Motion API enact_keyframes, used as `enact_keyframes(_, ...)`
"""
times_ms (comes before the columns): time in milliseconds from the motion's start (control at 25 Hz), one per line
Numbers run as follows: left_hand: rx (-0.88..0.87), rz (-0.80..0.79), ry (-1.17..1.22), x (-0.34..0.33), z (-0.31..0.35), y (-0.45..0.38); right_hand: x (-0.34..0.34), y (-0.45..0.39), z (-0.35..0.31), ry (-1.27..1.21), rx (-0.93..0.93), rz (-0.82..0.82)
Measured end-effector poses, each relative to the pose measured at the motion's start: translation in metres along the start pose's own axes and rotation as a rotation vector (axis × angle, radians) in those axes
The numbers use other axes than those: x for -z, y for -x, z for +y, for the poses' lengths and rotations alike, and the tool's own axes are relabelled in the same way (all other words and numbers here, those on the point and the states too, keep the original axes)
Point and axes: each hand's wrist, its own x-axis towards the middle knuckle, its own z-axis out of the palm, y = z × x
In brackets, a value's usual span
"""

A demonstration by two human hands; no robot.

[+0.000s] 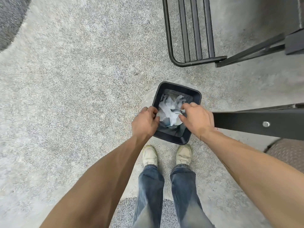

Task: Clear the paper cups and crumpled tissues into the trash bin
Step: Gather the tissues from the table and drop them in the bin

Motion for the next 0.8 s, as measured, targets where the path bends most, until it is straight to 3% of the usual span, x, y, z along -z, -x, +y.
enact_keyframes(280, -0.101, 0.175, 0.038, 0.139, 0.029, 0.085, 0.158, 0.076, -0.034, -0.037, 0.059, 0.109)
enact_keyframes(600, -0.402, 0.510, -0.007, 0.349, 0.095, 0.171, 0.403, 0.140, -0.091, 0.088, 0.160, 0.494)
enact_keyframes(800, -0.501, 0.693, -0.043, 0.437, 0.121, 0.224, 0.493, 0.188, -0.117, 0.114, 0.228, 0.670)
